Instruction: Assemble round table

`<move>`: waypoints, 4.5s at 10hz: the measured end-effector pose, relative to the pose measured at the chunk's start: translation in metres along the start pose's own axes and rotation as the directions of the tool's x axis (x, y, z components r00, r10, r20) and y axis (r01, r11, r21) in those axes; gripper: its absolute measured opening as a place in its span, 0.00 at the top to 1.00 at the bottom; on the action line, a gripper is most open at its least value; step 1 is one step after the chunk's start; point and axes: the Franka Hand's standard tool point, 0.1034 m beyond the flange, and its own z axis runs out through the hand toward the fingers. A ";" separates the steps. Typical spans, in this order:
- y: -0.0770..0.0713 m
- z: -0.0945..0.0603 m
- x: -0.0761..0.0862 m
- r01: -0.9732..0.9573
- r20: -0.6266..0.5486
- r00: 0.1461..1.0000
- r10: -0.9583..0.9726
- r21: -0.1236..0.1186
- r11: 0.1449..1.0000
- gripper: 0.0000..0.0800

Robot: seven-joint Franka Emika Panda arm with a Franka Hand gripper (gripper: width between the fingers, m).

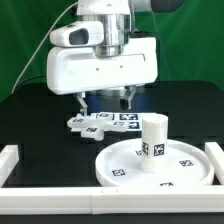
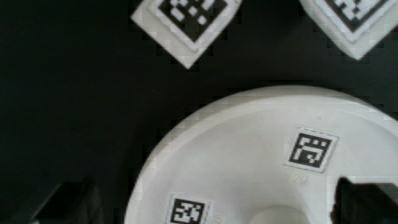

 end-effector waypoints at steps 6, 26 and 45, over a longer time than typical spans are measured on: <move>-0.010 0.013 -0.036 -0.077 0.119 0.990 0.074 0.023 0.997 0.19; -0.013 0.034 -0.092 0.006 0.048 0.999 -0.002 -0.087 0.996 0.19; -0.022 0.053 -0.098 -0.040 0.123 0.991 0.045 -0.043 0.998 0.19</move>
Offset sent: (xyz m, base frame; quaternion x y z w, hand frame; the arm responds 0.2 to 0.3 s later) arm -0.0529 -0.0313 -0.0108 0.0215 -0.1001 0.0317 0.9942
